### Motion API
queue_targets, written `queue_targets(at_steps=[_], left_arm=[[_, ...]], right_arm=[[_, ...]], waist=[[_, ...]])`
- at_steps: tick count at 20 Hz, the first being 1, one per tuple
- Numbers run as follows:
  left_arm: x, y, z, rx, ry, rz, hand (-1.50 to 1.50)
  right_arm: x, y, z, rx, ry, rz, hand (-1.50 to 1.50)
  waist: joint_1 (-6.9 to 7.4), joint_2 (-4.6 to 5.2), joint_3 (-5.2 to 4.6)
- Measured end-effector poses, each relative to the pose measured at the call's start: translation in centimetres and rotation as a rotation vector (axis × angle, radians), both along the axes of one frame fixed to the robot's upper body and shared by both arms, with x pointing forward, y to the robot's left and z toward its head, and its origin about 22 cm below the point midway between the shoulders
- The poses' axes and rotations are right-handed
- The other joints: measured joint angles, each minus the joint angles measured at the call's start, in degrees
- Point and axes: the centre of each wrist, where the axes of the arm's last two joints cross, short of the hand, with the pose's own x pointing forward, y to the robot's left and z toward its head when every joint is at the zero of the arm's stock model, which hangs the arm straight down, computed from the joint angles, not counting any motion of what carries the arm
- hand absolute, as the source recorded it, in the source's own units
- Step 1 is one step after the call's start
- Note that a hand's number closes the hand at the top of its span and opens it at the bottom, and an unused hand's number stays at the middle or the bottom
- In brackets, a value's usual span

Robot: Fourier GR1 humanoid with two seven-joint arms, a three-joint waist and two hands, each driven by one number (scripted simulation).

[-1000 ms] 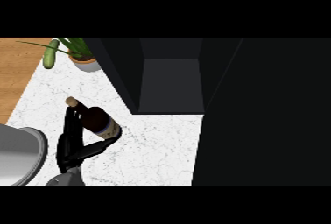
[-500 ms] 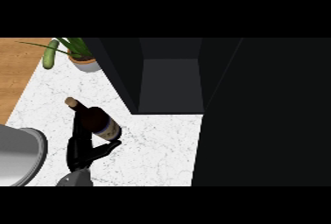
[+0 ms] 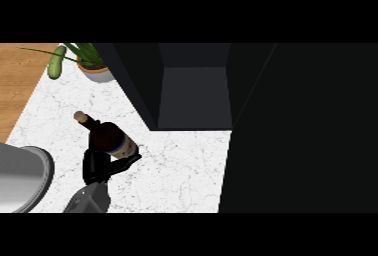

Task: Pick up the wine, place it into the cabinet and close the cabinet

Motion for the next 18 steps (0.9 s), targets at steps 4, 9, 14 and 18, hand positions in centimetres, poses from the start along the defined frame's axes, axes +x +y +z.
queue_targets(at_steps=[4, 9, 14, 18], left_arm=[[0.8, -1.0, 0.0, 0.019, -0.02, 0.004, -1.5], [1.6, -2.1, 0.1, 0.021, -0.041, 0.038, 1.5], [2.5, -2.7, 0.6, -0.021, -0.051, 0.037, 1.5], [3.0, -2.8, 1.0, -0.05, -0.056, 0.013, 1.5]], right_arm=[[0.0, 0.2, 0.1, 0.003, 0.003, 0.005, -1.5], [0.1, 0.4, 0.3, 0.012, 0.005, 0.013, -1.5], [0.0, 0.3, 0.2, -0.012, 0.013, 0.005, -1.5], [-0.1, 0.3, -0.4, 0.0, 0.017, 0.003, -1.5]], waist=[[0.05, -0.01, 0.0], [0.07, -0.01, 0.01], [0.04, -0.01, 0.01], [0.11, -0.03, 0.01]])
